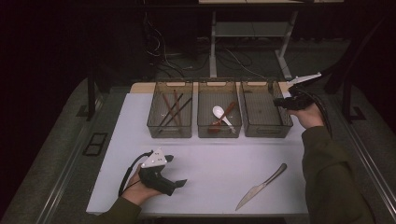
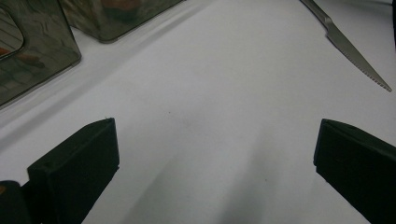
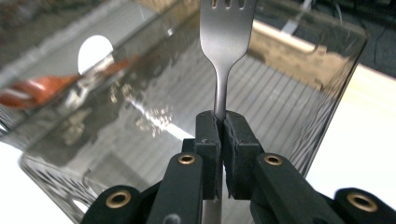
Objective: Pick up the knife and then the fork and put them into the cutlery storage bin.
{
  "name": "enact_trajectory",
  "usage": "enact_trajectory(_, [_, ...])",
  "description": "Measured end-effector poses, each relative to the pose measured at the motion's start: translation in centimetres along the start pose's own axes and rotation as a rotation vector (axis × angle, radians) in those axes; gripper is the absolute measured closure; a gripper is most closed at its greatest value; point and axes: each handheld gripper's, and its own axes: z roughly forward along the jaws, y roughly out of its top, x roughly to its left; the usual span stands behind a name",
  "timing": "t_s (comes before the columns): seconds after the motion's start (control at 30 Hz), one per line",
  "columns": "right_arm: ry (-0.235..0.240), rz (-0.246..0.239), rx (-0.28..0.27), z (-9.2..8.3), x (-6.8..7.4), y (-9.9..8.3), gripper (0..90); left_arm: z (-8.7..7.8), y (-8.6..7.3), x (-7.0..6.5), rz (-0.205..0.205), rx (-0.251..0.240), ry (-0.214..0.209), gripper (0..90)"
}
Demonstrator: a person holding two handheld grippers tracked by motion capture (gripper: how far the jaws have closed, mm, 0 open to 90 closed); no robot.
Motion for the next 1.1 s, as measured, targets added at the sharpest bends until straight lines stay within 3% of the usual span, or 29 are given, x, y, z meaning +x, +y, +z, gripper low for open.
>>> enact_trajectory(0.3, [0.001, -0.007, 0.130, 2.0, 0.0, -0.5, 84.4, 0.0, 0.2, 0.6, -0.006, -0.033, 0.006, 0.0])
enact_trajectory(0.67, [0.020, 0.000, 0.217, 3.5, 0.1, -0.8, 84.1, 0.0, 0.2, 0.4, 0.003, -0.033, 0.005, 0.0])
enact_trajectory(0.8, [0.021, -0.009, 0.225, 3.7, 0.3, -0.8, 80.6, -0.1, 0.2, 0.4, 0.004, -0.033, 0.006, 0.0])
enact_trajectory(1.1, [0.061, 0.008, 0.164, 2.7, 0.2, -0.7, 67.5, -0.1, 0.2, 0.4, 0.005, -0.033, 0.004, 0.0])
